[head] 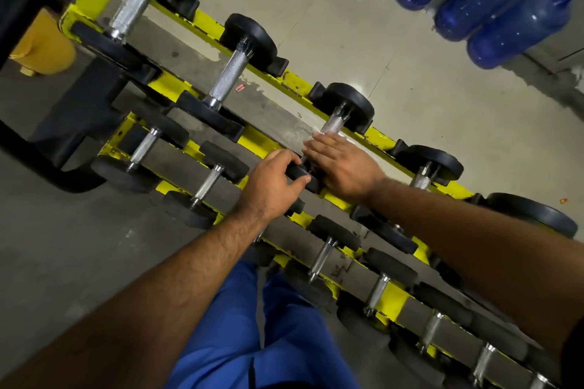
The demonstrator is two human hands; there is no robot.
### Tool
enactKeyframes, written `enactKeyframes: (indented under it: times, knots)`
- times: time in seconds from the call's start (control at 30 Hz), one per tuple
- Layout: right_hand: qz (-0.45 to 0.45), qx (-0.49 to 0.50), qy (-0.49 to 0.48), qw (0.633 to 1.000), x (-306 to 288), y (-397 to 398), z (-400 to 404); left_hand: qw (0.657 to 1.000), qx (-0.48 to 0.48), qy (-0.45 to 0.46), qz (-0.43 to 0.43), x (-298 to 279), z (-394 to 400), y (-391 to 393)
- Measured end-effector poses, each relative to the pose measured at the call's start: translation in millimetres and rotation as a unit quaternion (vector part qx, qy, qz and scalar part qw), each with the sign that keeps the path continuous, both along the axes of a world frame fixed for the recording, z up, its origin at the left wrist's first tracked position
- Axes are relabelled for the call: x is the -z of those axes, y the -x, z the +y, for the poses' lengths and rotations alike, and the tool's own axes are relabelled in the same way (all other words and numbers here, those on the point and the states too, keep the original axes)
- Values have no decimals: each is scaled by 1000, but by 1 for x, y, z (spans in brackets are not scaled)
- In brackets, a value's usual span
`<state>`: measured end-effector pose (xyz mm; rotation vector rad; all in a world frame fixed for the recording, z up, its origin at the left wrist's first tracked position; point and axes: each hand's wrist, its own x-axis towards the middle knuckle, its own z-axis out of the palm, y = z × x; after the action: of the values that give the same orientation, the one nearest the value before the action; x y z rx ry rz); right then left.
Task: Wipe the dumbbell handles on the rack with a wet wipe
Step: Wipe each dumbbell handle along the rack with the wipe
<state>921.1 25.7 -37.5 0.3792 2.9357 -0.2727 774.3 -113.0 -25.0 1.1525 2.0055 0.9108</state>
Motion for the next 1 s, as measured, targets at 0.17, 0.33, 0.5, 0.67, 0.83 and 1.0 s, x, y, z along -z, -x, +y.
enactKeyframes:
  times: [0.17,0.33,0.5,0.67,0.83,1.0]
  knots:
    - [-27,69,-55,996,-18,5,36,1000,9,5,0,-2,0,-3]
    - [-27,73,-40,996,-11,13,12,1000,11,12,-9,-3,1,1]
    - [-67,127,-76,987,-24,27,23,1000,14,19,-6,-3,0,1]
    - [-102,78,-87,988,-28,37,31,999,31,13,0,-5,-1,-1]
    - [-92,40,-56,993,-30,35,20,1000,27,13,-10,-3,-3,1]
    - [-98,65,-57,991,-28,32,26,999,31,16,-35,-2,-3,3]
